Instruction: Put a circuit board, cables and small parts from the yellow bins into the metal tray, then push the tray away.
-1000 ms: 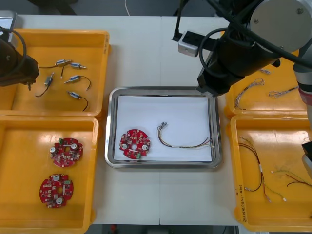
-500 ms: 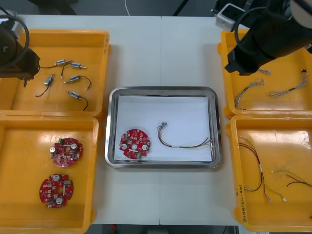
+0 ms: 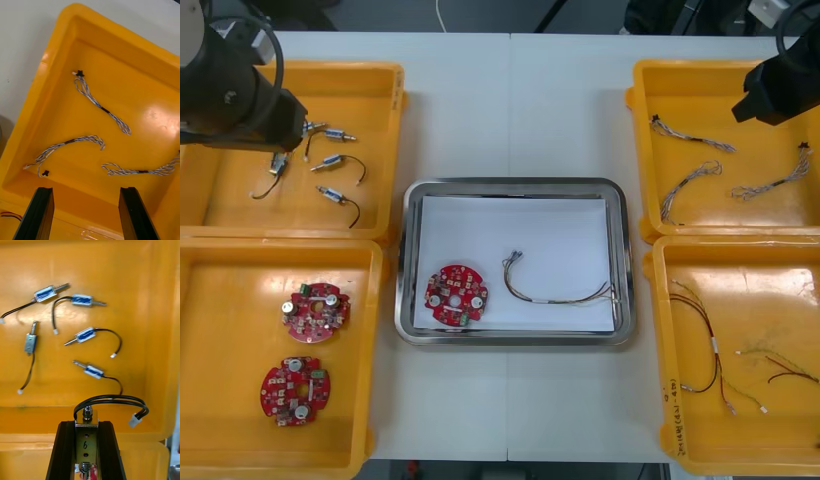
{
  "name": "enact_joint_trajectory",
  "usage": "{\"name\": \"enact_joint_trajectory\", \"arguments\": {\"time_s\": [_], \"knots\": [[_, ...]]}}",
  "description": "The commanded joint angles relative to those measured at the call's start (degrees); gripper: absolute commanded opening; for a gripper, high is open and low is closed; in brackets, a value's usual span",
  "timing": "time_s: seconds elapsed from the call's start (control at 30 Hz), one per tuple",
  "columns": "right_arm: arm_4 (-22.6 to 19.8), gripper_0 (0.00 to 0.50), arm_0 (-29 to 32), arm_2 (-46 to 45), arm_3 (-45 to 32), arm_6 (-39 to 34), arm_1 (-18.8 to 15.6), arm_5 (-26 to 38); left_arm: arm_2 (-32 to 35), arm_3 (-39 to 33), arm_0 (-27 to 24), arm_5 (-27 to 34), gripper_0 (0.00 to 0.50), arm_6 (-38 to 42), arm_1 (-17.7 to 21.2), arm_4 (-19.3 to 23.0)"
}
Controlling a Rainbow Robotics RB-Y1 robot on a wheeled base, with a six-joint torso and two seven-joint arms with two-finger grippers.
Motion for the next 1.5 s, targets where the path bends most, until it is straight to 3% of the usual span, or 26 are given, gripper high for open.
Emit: {"name": "enact_joint_trajectory", "arguments": {"time_s": [0.03, 0.63, 1.07, 1.3, 1.5], "knots": [[3.1, 0.500, -0.2, -2.5, -0.5, 1.3, -2.2, 0.2, -0.6, -4.2, -1.4, 0.5, 0.001, 2.7, -4.0, -1.4], [5.8, 0.500, -3.1, -6.7, 11.0, -0.3, -2.2, 0.2, -15.0, -8.1, -1.5, 0.5, 0.001, 15.7, -13.9, -7.9], [9.0, 0.500, -9.9, -6.7, 23.3, -2.8, -2.1, 0.2, -25.0, -1.1, -1.5, -1.7, 0.001, 21.5, -17.0, -11.2], [9.8, 0.500, -10.0, -6.1, 23.5, -11.9, -2.1, 0.2, -27.5, 3.5, -1.5, -7.4, 0.001, 22.2, -17.2, -12.5], [10.9, 0.500, -11.9, -6.5, 28.8, -19.5, -2.2, 0.2, -28.2, 7.2, -1.4, -12.2, 0.001, 22.5, -17.3, -13.1]]}}
